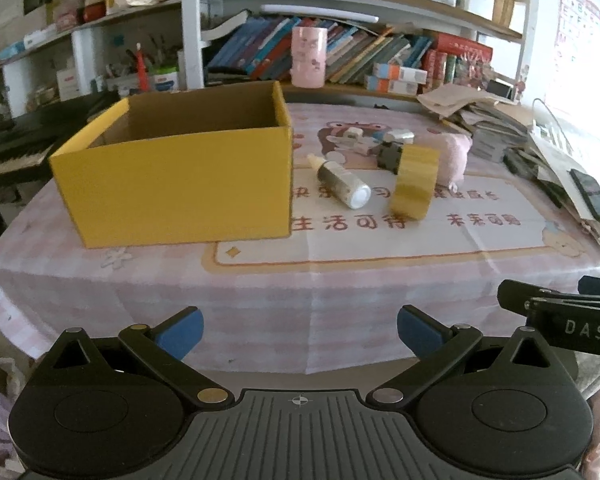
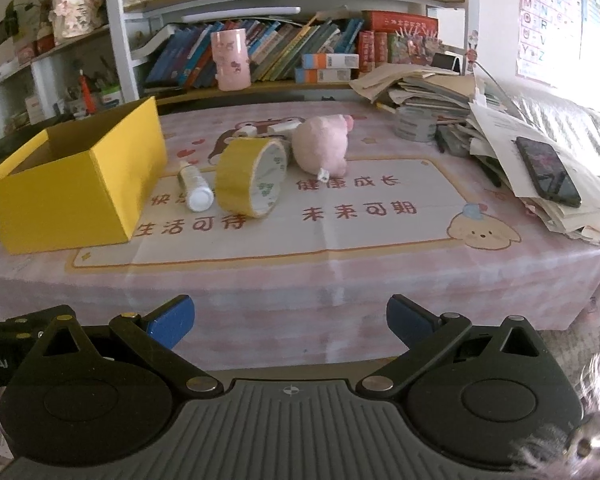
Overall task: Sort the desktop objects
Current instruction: 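Move both tools toward the yellow tape roll and pink plush pig, then grasp the yellow tape roll with left tool while right tool grasps the pink pig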
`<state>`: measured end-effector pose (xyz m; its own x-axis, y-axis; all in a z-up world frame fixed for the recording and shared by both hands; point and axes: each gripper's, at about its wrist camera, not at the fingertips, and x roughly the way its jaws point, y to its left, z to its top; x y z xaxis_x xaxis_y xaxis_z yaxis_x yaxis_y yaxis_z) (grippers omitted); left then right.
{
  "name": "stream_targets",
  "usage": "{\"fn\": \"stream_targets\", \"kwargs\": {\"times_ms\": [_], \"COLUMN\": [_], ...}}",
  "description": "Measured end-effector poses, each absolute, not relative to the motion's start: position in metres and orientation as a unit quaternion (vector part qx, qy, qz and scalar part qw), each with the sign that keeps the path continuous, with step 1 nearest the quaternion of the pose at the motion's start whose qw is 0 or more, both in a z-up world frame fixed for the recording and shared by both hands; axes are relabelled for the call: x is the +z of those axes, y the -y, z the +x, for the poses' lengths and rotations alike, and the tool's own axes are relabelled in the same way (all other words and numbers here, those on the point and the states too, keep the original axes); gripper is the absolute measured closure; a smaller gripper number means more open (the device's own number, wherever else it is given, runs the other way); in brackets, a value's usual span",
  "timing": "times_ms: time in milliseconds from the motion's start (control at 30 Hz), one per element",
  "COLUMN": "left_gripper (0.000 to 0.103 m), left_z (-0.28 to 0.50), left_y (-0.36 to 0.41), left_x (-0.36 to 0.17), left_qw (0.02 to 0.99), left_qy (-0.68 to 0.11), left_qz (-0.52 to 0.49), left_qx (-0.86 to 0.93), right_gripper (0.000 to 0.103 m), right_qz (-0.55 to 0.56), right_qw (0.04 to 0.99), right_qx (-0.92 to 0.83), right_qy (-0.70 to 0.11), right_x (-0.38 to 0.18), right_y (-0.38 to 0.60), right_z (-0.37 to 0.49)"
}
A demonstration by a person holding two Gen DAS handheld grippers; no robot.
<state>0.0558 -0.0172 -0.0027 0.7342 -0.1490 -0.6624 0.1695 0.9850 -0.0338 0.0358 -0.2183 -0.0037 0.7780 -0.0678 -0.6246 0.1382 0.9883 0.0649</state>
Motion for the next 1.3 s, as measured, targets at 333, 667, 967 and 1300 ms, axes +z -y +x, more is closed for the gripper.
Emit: {"fn": "stream_targets", "kwargs": {"times_ms": [333, 667, 967, 1300], "left_gripper": [0.000, 0.000, 0.000, 0.003], "left_z": [0.080, 0.115, 0.140, 0.167], "left_y": [0.052, 0.099, 0.137, 0.172], "left_x": [-0.003, 0.000, 0.006, -0.001], "left_qw": [0.929, 0.929, 0.934, 0.937], "left_qy": [-0.353, -0.349, -0.341, -0.340], "left_qz": [0.015, 0.008, -0.002, 0.014], "left_qx": [-0.107, -0.122, -0.105, -0.075], "right_gripper": [0.000, 0.000, 0.000, 0.000], "right_qz": [0.054, 0.060, 0.052, 0.038], "right_qw": [0.938, 0.939, 0.943, 0.948], "right_qx": [-0.065, -0.081, -0.056, 0.012], "right_qy": [-0.337, -0.329, -0.325, -0.314], "right_x": [-0.002, 0.005, 0.012, 0.015], "right_y": [0.251, 0.303, 0.342, 0.371], "right_z": [0.062, 0.097, 0.133, 0.182]}}
